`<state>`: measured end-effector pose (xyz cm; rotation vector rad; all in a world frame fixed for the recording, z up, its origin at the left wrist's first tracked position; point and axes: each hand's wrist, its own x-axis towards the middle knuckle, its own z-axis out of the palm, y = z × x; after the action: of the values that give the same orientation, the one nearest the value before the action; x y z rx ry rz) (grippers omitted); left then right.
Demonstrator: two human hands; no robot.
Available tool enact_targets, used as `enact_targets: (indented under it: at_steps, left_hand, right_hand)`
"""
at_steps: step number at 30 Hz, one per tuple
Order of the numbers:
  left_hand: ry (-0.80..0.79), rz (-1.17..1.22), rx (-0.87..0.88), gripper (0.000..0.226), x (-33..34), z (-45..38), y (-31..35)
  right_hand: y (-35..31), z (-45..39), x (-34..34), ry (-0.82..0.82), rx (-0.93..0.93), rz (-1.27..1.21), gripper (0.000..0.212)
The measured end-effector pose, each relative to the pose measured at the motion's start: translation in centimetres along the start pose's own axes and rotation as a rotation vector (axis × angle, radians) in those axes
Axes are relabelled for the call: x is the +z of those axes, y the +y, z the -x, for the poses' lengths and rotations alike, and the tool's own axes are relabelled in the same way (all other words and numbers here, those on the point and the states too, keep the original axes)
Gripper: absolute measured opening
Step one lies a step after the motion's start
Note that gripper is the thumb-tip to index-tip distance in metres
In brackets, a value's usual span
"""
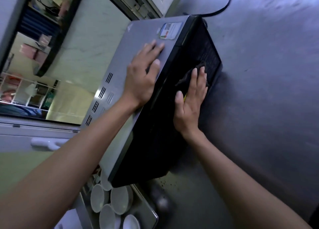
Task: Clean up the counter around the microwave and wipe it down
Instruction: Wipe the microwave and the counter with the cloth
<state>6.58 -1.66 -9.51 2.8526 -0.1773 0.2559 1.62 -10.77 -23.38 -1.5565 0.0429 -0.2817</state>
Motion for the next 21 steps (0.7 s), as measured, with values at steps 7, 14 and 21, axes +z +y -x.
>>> enact_targets:
  at_steps: [7, 14, 21]
  left_hand:
    - [0.008, 0.002, -0.024, 0.045, -0.4, 0.0, 0.6]
    - [0.120, 0.001, -0.028, 0.035, -0.4, 0.8, 1.2]
    - [-0.139, 0.129, -0.056, 0.047, -2.4, 5.1, 2.2]
  right_hand:
    - [1.1, -9.4, -2.0, 0.077, 0.070, -0.039, 0.068]
    - [0.9, -7.1, -1.3, 0.104, 0.160, -0.075, 0.068]
    - [0.0, 3.5, 0.1, -0.024, 0.203, -0.064, 0.069]
